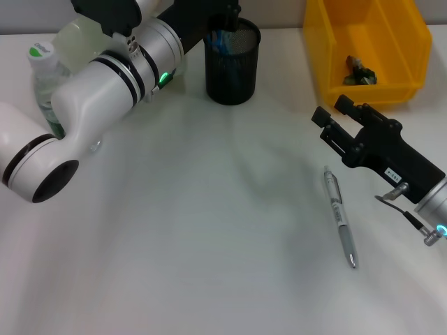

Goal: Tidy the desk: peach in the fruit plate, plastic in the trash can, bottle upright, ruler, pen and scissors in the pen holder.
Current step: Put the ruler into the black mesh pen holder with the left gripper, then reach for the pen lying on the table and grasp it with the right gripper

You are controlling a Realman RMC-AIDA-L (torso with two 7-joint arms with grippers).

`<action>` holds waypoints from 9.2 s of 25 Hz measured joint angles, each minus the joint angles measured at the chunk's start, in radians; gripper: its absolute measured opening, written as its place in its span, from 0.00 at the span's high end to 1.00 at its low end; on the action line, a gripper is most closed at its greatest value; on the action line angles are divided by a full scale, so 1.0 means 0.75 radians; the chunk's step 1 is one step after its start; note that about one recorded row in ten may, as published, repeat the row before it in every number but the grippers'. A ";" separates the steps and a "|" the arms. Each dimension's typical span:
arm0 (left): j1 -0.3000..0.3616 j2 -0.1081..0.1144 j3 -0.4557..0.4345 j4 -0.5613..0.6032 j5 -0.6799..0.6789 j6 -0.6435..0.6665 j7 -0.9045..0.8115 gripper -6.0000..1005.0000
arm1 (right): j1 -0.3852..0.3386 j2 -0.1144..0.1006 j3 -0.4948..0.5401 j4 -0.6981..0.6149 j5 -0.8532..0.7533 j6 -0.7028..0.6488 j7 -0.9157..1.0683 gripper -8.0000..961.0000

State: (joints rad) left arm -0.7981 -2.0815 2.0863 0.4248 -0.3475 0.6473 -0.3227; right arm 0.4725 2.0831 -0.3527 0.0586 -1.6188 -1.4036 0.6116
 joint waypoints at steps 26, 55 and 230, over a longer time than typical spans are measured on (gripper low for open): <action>-0.001 0.000 0.008 0.012 0.001 0.023 0.000 0.96 | 0.016 0.002 0.000 -0.069 -0.100 0.049 0.038 0.23; 0.115 0.007 0.043 0.023 0.088 0.324 -0.223 0.26 | -0.022 0.000 0.011 -0.114 -0.092 0.036 0.153 0.23; 0.381 0.151 -0.859 0.016 2.192 1.217 -0.967 0.24 | 0.470 0.006 -1.621 -1.369 -1.386 -0.157 2.492 0.69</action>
State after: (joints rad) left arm -0.5123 -1.9682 1.4419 0.4368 1.2961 1.5600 -1.0483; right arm 0.8250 2.0877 -1.5686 -0.9680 -2.6580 -1.5212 2.4803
